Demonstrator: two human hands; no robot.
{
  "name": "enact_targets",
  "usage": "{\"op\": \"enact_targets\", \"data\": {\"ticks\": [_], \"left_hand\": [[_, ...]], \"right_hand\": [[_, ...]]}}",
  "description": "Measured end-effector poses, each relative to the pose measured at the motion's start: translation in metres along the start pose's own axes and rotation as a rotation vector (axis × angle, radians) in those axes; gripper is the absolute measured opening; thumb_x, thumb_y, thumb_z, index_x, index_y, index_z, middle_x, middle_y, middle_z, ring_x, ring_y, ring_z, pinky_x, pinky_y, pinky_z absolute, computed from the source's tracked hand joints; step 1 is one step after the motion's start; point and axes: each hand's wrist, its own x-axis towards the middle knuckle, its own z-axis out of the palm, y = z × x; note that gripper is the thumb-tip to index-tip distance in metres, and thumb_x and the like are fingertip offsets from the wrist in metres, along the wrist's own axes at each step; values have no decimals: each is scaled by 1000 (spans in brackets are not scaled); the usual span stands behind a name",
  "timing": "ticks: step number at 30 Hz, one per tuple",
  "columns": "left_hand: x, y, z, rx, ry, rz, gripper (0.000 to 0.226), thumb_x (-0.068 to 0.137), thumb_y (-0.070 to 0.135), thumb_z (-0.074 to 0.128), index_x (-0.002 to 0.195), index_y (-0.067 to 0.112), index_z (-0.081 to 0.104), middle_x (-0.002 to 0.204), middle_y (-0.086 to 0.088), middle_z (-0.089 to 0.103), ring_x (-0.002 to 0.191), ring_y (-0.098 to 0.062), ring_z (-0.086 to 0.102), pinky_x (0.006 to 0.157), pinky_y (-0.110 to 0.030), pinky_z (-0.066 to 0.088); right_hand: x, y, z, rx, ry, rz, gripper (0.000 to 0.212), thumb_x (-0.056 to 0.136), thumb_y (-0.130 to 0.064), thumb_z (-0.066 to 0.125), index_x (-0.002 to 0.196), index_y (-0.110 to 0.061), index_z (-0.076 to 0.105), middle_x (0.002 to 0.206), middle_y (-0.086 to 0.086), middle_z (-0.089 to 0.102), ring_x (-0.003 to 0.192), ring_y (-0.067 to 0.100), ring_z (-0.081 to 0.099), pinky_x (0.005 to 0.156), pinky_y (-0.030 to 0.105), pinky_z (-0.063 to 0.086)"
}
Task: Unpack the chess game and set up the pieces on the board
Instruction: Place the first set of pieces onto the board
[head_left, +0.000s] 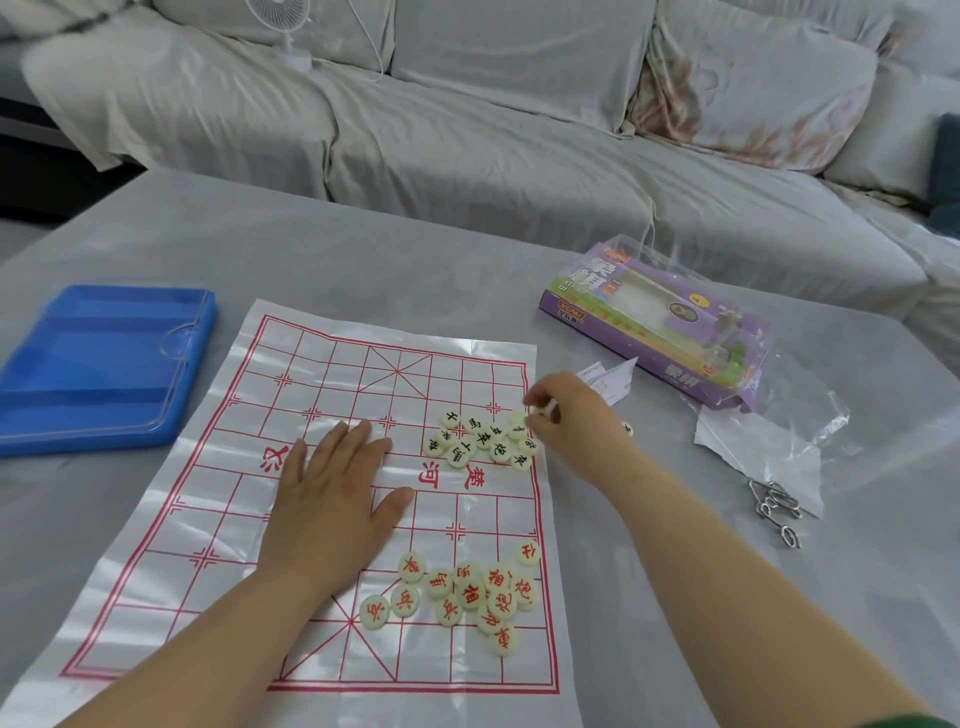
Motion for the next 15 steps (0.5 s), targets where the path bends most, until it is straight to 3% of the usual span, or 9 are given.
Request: {"op": "enact_targets", "data": {"ticks": [3,7,11,15], "left_hand": [[1,1,0,15,5,-6,101,52,62,-18,142,31,15,154,9,3,141,-11,-4,113,-36,-8],[0,1,-1,42,-4,-1,101,51,60,-21,142,32,14,154,10,1,141,-11,-4,113,-35,-8],[1,0,-1,37,-2,2,102,51,61,-20,143,31,15,154,8,3,141,-12,-3,113,-36,-7],[1,1,-2,43,-7,3,102,52,62,-19,143,30,16,154,8,5,142,-13,-3,113,-36,-7]], "right_hand": [[11,-26,14,-51,-37,-75,22,91,-11,49,111,-10,56,113,2,51,84,13,47,73,20,36],[13,-30,22,-68,-108,-26,27,92,-14,47,119,-12,53,122,5,51,93,15,50,76,19,36],[0,-16,9,35,8,-42,25,92,-12,48,116,-13,56,114,0,53,72,0,42,70,13,35],[-16,20,-9,33,135,79,25,91,-6,46,111,-8,60,113,5,54,83,10,43,71,13,27]]}}
